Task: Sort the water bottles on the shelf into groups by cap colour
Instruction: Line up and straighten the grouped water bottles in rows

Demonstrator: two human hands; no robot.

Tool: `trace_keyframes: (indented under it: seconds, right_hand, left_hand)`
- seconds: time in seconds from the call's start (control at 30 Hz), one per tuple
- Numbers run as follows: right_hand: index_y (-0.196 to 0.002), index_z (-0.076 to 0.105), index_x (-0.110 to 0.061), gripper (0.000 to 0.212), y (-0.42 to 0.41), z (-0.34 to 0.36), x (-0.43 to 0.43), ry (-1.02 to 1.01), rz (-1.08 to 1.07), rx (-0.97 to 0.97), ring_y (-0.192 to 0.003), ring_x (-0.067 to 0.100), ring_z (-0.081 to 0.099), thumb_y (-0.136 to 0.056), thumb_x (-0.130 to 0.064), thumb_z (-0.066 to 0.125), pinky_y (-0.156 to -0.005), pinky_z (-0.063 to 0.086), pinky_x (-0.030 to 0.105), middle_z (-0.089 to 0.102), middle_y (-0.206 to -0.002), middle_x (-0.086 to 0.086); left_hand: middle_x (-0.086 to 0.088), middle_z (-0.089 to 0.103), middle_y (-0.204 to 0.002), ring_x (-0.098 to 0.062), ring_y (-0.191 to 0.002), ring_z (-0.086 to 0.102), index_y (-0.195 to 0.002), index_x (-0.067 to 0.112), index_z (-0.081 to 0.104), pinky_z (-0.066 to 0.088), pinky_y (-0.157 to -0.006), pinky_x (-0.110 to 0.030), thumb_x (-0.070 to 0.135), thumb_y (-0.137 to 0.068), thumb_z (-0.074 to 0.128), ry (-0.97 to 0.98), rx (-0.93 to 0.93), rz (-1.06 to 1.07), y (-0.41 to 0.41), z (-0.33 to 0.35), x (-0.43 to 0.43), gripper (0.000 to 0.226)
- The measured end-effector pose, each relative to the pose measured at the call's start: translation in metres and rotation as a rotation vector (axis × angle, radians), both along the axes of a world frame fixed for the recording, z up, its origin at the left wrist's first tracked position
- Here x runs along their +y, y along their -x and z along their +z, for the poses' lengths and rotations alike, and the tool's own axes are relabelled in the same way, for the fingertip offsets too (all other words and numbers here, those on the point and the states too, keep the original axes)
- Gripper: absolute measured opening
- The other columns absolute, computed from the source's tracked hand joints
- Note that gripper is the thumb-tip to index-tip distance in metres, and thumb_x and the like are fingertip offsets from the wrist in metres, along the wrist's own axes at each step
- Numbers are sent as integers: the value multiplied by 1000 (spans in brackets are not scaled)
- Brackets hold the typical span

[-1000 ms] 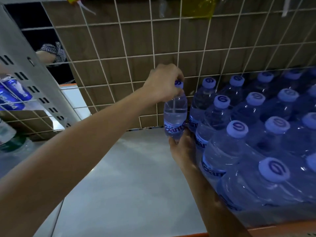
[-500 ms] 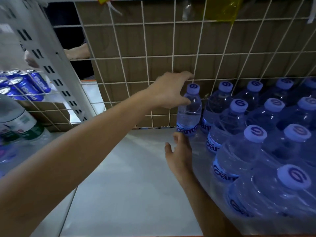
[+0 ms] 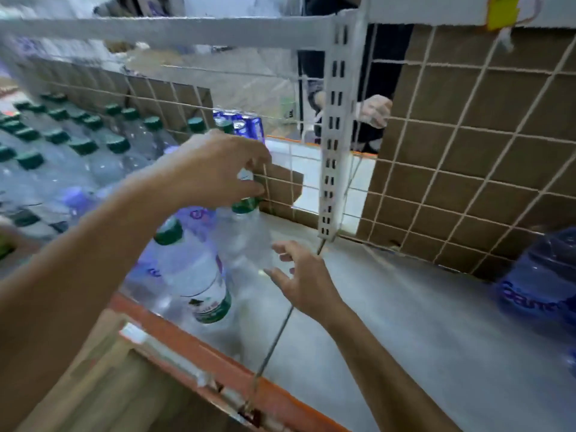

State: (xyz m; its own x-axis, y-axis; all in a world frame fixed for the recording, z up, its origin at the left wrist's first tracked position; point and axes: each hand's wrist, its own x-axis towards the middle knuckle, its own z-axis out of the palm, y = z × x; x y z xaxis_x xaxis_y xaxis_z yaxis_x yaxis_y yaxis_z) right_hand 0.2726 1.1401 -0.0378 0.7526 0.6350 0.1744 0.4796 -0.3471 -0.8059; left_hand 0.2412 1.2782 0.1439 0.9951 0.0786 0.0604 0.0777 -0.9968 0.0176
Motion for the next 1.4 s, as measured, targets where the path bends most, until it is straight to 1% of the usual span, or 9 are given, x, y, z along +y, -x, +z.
trace_keyframes:
  seconds: [0.23,0.33,0.5,0.6,0.7,0.8,1.0,1.13,1.4]
  right_hand:
    - [-137,41,-20,66,-15,20,102,21,330,154,-122,17,49,-78,-13,72,-98,45,36,49,-138,1]
    - [-138,39,-25,71,-27,19,118,29,507,293,-129,15,44,-78,-9,73,-104,41,44,46,-141,-2]
    - [-139,42,-21,68,-35,19,119,52,630,431,-129,18,46,-77,-12,69,-106,39,35,50,-139,-1]
    - [-136,45,-14,64,-35,16,115,13,570,470,-127,22,48,-76,-11,68,-102,43,34,51,-138,5]
    - [-132,47,-14,59,-41,18,103,-21,503,423,-122,13,51,-80,1,68,-99,44,25,54,-133,1]
    - [-134,47,-13,64,-48,21,76,-79,415,445,-120,18,53,-77,6,69,-97,48,32,56,-131,3]
    - [-130,50,-23,66,-55,20,4,-123,218,394,-116,16,55,-70,-10,74,-91,51,29,59,-126,-2]
    - [-127,51,-24,60,-45,27,-51,-211,119,377,-112,11,59,-71,-12,70,-88,52,24,62,-122,-7]
    - [-128,53,-20,59,-24,25,-168,-329,-131,311,-110,13,62,-74,-6,71,-86,50,23,66,-118,-3]
  left_hand:
    - [1,64,-118,-24,-106,58,-121,26,59,45,-86,-32,39,-85,63,14,55,224,59,-13,107,39]
    - [7,67,-110,-17,-100,61,-114,29,63,44,-81,-27,44,-85,61,66,71,193,63,-23,122,33]
    - [10,71,-96,-16,-89,63,-103,31,69,49,-82,-31,47,-84,59,96,152,45,50,-26,123,27]
    - [8,70,-96,-15,-87,62,-108,32,67,49,-82,-31,48,-81,62,68,179,-29,41,-24,119,32]
    - [16,59,-69,-9,-65,52,-113,32,65,41,-62,-24,44,-80,66,45,157,-71,28,-24,110,36]
    - [23,46,-56,-2,-58,49,-110,32,66,38,-58,-18,42,-77,69,87,133,-111,12,-24,92,35]
    - [13,67,-93,-4,-77,55,-112,28,65,42,-73,-20,38,-80,67,90,166,-275,-17,-11,35,34]
    - [23,53,-70,1,-66,49,-113,31,62,39,-63,-17,38,-79,63,67,142,-340,-23,-3,-12,34]
    - [2,65,-108,-18,-94,61,-118,21,54,50,-82,-32,40,-77,69,164,238,-369,-35,-57,-110,49]
